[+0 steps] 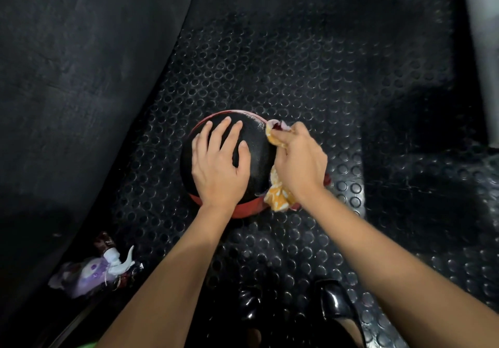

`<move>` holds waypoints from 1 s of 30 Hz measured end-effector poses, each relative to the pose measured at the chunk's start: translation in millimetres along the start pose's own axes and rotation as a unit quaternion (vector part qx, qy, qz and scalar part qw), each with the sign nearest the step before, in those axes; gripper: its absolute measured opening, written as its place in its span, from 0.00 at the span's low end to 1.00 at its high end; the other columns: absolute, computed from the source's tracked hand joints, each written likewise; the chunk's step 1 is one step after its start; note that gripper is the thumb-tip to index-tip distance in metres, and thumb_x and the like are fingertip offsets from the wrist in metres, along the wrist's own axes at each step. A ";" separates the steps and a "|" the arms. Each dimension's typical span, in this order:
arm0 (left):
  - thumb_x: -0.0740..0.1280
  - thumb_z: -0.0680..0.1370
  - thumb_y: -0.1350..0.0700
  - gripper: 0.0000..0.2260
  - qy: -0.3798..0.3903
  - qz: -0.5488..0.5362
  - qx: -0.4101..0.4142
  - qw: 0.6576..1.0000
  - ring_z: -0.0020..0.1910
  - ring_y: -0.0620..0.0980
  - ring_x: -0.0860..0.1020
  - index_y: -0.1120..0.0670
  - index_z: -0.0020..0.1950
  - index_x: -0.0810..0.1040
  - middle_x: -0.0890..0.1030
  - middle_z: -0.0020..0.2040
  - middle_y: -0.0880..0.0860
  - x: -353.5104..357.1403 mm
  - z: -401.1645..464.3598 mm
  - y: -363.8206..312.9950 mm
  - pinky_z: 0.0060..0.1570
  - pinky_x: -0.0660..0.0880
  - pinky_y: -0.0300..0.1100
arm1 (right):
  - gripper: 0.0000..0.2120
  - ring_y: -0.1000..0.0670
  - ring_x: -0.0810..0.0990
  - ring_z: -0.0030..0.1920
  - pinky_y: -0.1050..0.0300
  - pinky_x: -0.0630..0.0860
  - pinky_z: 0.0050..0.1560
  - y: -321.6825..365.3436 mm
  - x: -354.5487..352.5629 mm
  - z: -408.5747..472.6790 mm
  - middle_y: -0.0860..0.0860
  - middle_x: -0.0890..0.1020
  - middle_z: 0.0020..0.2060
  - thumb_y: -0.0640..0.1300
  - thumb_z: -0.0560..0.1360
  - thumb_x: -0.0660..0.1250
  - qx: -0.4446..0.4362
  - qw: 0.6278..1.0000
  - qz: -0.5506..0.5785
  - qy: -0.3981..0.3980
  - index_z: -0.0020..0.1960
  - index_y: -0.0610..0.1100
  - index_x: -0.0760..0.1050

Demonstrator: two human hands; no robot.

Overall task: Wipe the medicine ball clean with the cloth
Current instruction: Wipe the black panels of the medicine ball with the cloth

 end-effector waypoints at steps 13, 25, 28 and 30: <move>0.56 0.79 0.50 0.19 0.061 -0.008 0.035 0.997 0.70 0.53 0.66 0.53 0.67 0.75 0.74 0.68 0.50 -9.5 5.3 12.3 0.68 0.65 0.57 | 0.18 0.46 0.75 0.49 0.54 0.67 0.43 -6.8 1.6 -0.1 0.51 0.73 0.50 0.39 0.77 0.59 -0.012 0.999 -0.027 0.026 0.63 0.54 0.76; 0.50 0.80 0.47 0.24 0.059 0.007 -0.158 0.986 0.75 0.52 0.59 0.54 0.73 0.67 0.67 0.74 0.51 -17.3 10.4 25.8 0.74 0.52 0.50 | 0.15 0.44 0.76 0.40 0.59 0.62 0.27 28.0 14.9 -44.9 0.47 0.75 0.44 0.37 0.69 0.69 -0.095 0.993 -0.071 0.000 0.55 0.47 0.80; 0.48 0.79 0.46 0.25 0.053 0.014 -0.123 0.991 0.74 0.53 0.62 0.54 0.72 0.69 0.70 0.72 0.51 -17.2 8.6 23.5 0.73 0.55 0.51 | 0.14 0.45 0.76 0.39 0.61 0.60 0.27 31.3 13.3 -32.1 0.47 0.75 0.43 0.38 0.70 0.68 -0.149 0.982 -0.112 -0.033 0.53 0.49 0.81; 0.48 0.79 0.46 0.25 0.054 0.022 -0.104 0.993 0.73 0.53 0.63 0.54 0.72 0.70 0.70 0.72 0.51 -16.8 5.1 20.6 0.73 0.55 0.51 | 0.16 0.44 0.76 0.46 0.57 0.63 0.33 32.4 8.3 -3.6 0.47 0.73 0.48 0.39 0.75 0.62 -0.113 0.987 -0.112 0.003 0.57 0.52 0.79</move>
Point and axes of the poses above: each hand's wrist, its own z-axis towards the middle knuckle, its own x-axis out of the palm, y = z × x, the point moved 3 cm from there along z, towards the middle knuckle
